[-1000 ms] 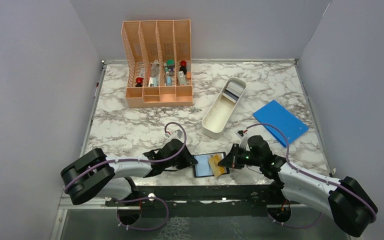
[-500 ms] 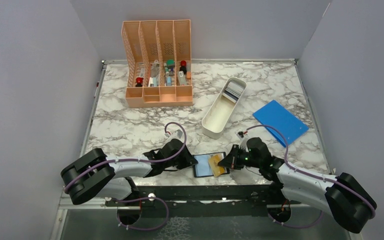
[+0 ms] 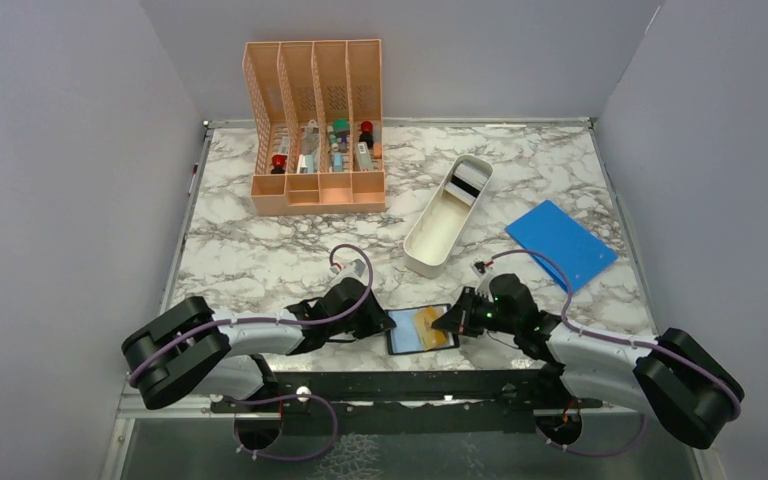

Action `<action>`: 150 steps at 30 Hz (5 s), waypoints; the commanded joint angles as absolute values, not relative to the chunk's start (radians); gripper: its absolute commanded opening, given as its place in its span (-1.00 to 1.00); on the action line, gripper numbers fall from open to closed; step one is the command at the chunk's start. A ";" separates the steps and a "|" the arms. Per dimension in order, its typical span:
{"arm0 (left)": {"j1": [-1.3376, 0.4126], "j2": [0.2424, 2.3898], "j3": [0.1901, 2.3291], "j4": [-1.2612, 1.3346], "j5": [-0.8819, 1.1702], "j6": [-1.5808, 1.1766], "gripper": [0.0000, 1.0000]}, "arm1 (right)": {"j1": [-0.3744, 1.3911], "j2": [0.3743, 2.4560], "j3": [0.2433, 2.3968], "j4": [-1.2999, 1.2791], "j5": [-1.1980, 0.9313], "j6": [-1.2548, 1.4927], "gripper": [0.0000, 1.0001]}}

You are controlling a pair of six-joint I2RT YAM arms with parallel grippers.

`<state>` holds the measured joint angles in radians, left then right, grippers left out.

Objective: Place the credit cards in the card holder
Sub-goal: Insert the credit card into the card holder.

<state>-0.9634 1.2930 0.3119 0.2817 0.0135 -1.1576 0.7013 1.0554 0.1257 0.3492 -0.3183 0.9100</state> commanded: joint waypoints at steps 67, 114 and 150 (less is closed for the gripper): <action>-1.006 1.342 0.336 0.283 0.078 -1.146 -0.67 | 0.806 1.137 0.185 0.275 -0.227 0.870 -0.81; -1.038 1.291 0.352 0.306 0.075 -1.126 -0.46 | 0.854 1.275 0.235 0.402 -0.321 0.848 -0.57; -1.007 1.143 0.479 -0.067 0.097 -1.005 -0.68 | 0.856 1.141 0.285 0.191 -0.229 0.742 -0.68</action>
